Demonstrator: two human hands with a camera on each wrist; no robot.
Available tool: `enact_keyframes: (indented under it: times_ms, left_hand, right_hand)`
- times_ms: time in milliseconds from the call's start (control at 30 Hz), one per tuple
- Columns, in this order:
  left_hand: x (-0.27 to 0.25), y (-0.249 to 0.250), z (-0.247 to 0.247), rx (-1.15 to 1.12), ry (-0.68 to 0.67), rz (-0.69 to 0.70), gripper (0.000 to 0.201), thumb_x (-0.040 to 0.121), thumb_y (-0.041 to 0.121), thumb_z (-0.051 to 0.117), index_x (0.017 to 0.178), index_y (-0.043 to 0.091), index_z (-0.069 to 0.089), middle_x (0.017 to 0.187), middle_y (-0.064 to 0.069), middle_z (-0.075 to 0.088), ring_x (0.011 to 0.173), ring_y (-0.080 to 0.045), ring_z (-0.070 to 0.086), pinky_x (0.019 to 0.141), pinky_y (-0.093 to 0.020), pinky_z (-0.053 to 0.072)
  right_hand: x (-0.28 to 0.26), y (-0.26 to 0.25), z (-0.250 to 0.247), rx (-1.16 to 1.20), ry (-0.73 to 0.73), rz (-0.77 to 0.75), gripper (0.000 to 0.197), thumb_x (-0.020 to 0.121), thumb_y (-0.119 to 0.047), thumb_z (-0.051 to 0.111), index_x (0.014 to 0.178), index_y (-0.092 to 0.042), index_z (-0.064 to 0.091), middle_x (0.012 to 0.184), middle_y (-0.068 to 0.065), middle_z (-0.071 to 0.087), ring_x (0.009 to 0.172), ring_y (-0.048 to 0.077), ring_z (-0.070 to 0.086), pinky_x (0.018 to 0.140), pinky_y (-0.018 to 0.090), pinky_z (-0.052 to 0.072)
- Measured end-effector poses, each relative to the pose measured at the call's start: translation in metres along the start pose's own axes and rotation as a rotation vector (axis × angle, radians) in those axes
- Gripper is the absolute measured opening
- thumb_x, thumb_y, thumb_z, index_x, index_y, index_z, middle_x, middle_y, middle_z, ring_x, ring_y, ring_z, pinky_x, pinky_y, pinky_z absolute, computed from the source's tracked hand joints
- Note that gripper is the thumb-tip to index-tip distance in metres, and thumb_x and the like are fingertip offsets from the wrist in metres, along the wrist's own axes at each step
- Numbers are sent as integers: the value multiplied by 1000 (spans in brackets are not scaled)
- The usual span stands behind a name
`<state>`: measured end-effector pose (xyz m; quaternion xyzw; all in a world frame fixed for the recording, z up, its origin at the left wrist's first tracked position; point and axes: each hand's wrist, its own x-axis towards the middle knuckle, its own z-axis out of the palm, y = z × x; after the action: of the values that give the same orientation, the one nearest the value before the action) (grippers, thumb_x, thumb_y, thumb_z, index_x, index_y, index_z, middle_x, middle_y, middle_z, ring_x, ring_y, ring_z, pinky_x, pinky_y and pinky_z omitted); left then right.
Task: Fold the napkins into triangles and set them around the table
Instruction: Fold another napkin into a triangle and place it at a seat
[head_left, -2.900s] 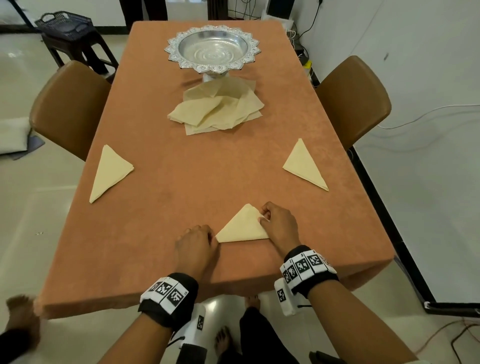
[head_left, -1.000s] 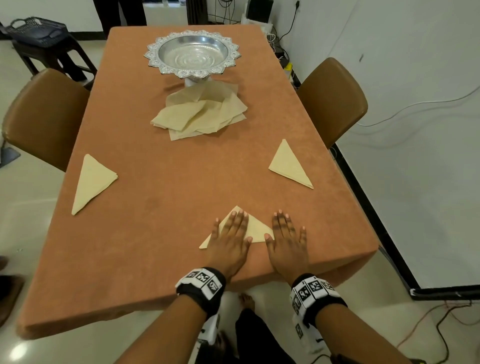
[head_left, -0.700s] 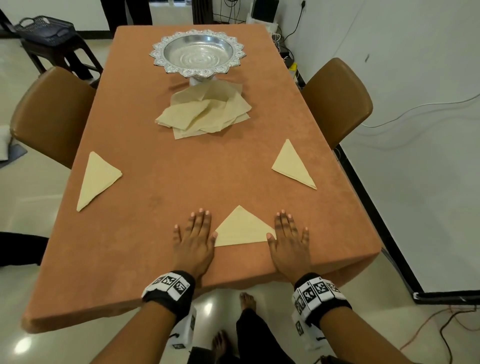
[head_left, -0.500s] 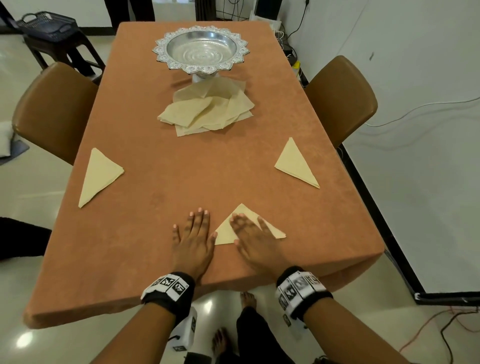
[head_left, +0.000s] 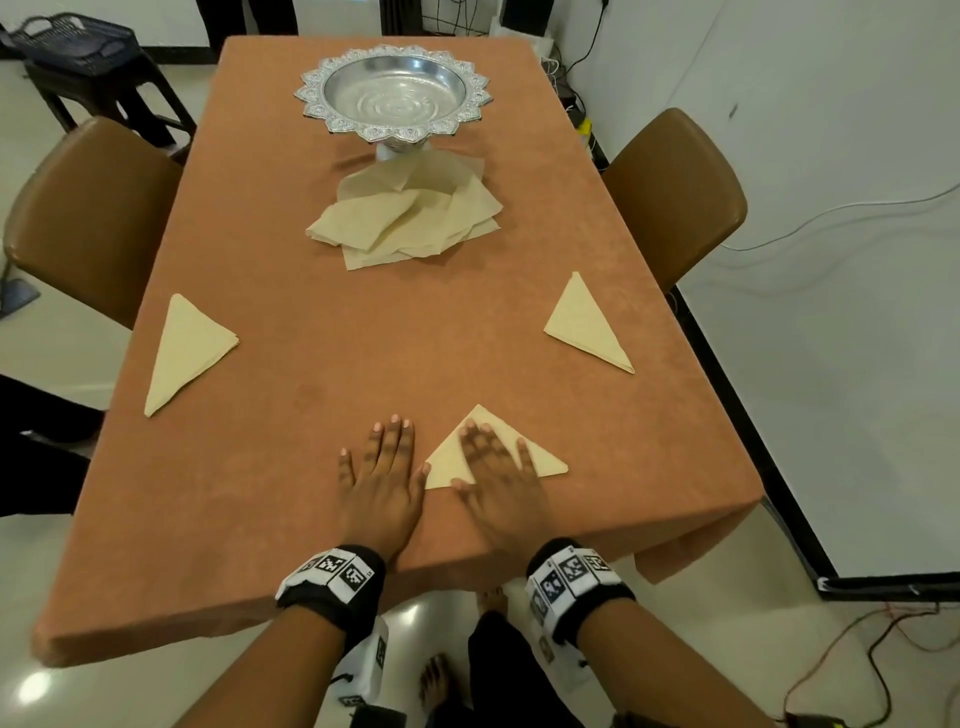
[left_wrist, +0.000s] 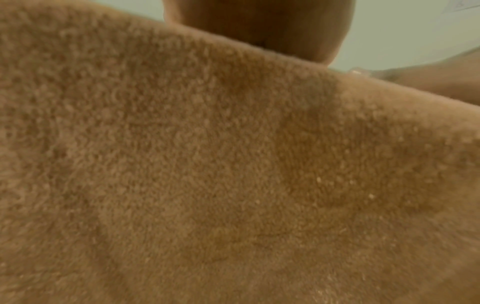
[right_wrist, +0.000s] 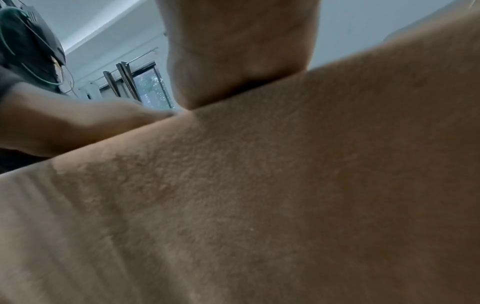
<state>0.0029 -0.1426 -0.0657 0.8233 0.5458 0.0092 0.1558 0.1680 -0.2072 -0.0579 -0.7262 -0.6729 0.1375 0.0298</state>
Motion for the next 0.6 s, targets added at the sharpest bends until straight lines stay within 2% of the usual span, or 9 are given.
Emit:
enact_keyframes:
  times_ms: [67, 167, 233, 300, 367, 400, 433, 500, 600]
  left_hand:
    - [-1, 0, 0, -15, 5, -1, 74, 87, 55, -4, 153, 25, 9, 160, 8, 3, 148, -14, 3, 116, -52, 2]
    - [-1, 2, -1, -34, 12, -1, 75, 86, 55, -4, 153, 25, 11, 160, 7, 6, 148, -14, 4, 116, -52, 2]
    - [0, 1, -2, -29, -5, 1, 76, 85, 55, -6, 153, 26, 8, 160, 8, 3, 148, -13, 1, 116, -50, 0]
    - [-1, -1, -4, -71, 7, 18, 76, 84, 56, -6, 153, 27, 11, 160, 9, 4, 147, -12, 1, 116, -48, -1]
    - [-3, -3, -10, -208, 63, -1, 77, 85, 57, 0, 149, 27, 30, 158, 7, 21, 146, -13, 13, 116, -46, 4]
    - [-5, -2, -13, -263, 98, -24, 75, 85, 58, 6, 142, 27, 43, 154, 5, 32, 143, -16, 23, 114, -44, 11]
    - [-8, 0, -14, -276, 128, -42, 69, 86, 59, 13, 133, 27, 53, 148, 4, 42, 136, -19, 33, 109, -43, 18]
    - [-13, 8, -15, -232, 150, -57, 50, 86, 57, 34, 115, 29, 64, 135, 3, 52, 122, -22, 43, 98, -41, 27]
    - [-13, 23, -16, -244, 158, -119, 18, 85, 41, 61, 97, 28, 67, 122, 5, 56, 113, -21, 45, 88, -39, 31]
  right_hand:
    - [-7, 26, -5, 18, -27, 105, 68, 94, -57, 8, 151, -23, -1, 156, -9, -8, 144, 9, -6, 116, 44, -5]
    - [-21, 65, -14, 1, 24, 234, 74, 87, -60, -4, 151, -23, -4, 156, -9, -12, 143, 10, -13, 114, 43, -8]
    - [-24, 77, -18, 0, 17, 298, 70, 90, -56, -1, 152, -23, -3, 157, -8, -10, 144, 10, -10, 113, 42, -7]
    - [-24, 77, -21, 24, 16, 324, 61, 98, -47, 15, 152, -20, 3, 159, -6, -1, 146, 13, -2, 115, 42, -2]
    - [-24, 69, -30, 94, 114, 327, 54, 99, -37, 24, 149, -16, 24, 155, 0, 27, 142, 18, 22, 114, 42, 16]
    - [-24, 63, -34, 135, 173, 315, 50, 98, -35, 28, 143, -16, 37, 145, 2, 43, 133, 21, 36, 108, 40, 27]
    - [-25, 58, -37, 161, 204, 301, 44, 97, -34, 33, 136, -17, 47, 134, 2, 52, 124, 21, 44, 100, 38, 33]
    - [-27, 50, -39, 170, 197, 294, 34, 96, -30, 47, 127, -20, 55, 123, -2, 56, 115, 19, 47, 91, 36, 36]
    - [-21, 50, -43, 217, 164, 341, 21, 91, -26, 56, 112, -21, 59, 110, -2, 57, 106, 18, 48, 82, 32, 36]
